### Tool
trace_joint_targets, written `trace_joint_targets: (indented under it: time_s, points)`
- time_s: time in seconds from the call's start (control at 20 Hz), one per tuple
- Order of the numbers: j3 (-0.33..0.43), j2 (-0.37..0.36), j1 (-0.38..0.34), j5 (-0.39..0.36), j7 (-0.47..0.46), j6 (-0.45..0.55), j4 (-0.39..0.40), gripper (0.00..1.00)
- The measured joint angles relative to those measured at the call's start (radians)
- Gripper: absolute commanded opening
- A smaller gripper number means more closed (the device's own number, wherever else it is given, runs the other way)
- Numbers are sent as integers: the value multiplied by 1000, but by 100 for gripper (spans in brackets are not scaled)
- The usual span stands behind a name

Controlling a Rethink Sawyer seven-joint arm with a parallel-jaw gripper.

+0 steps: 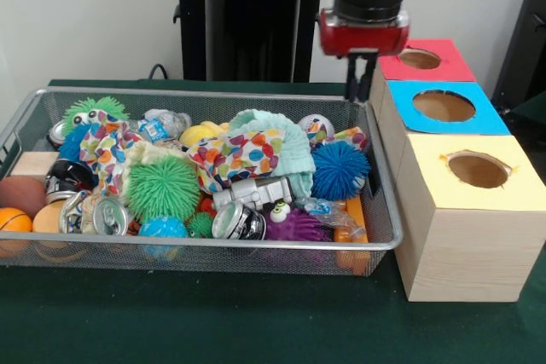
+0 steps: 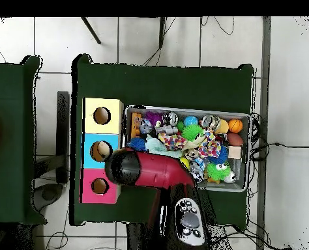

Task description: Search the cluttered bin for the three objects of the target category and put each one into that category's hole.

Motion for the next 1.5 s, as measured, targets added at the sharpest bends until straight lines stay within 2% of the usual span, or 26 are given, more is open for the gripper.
trace_joint_targets:
  time_s: [0.35, 1.0, 1.05, 1.5]
  points:
    - [0, 46, -43, -23, 0, 0, -29, 0]
    - [2, 91, -35, -34, 0, -3, -57, 0]
    - [2, 91, -35, -34, 0, -3, -65, 100]
    - [2, 92, -35, -34, 0, -3, -83, 100]
